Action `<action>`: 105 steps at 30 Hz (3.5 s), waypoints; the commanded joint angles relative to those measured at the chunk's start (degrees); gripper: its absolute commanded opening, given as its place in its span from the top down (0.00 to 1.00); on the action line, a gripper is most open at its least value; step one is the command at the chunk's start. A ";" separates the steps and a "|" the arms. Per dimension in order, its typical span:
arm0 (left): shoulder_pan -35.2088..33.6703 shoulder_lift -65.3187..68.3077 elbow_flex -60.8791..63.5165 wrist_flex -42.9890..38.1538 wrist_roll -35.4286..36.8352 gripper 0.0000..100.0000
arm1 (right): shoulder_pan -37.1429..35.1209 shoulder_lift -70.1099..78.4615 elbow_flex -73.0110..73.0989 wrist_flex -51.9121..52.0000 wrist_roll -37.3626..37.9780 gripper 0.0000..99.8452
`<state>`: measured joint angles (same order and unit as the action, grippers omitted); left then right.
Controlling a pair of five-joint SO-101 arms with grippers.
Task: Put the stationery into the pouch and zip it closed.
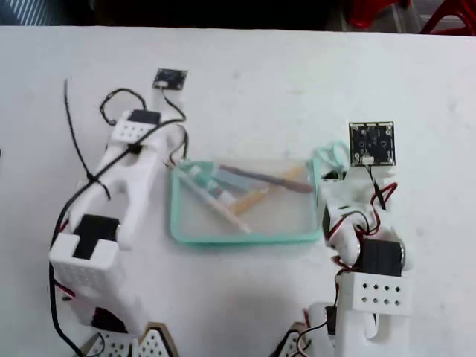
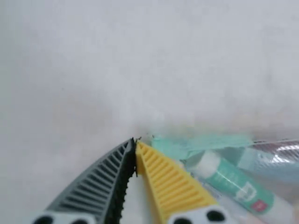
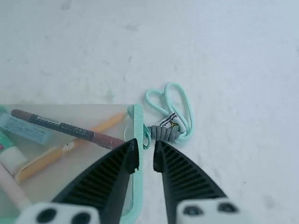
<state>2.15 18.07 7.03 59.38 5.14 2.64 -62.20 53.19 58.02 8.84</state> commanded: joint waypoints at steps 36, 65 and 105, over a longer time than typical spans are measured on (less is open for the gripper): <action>3.47 -12.62 19.96 -16.26 5.80 0.98 | -0.31 58.15 -20.84 -10.42 4.04 0.95; -1.80 -6.73 8.26 -6.59 8.53 0.98 | -1.45 58.68 -20.75 -13.41 1.93 0.98; -9.19 -87.69 6.42 21.27 -3.96 0.97 | -9.36 -3.47 -31.30 18.95 -4.40 0.98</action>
<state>-7.25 -62.90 15.38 77.93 1.89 -4.04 -57.27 24.53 75.96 4.44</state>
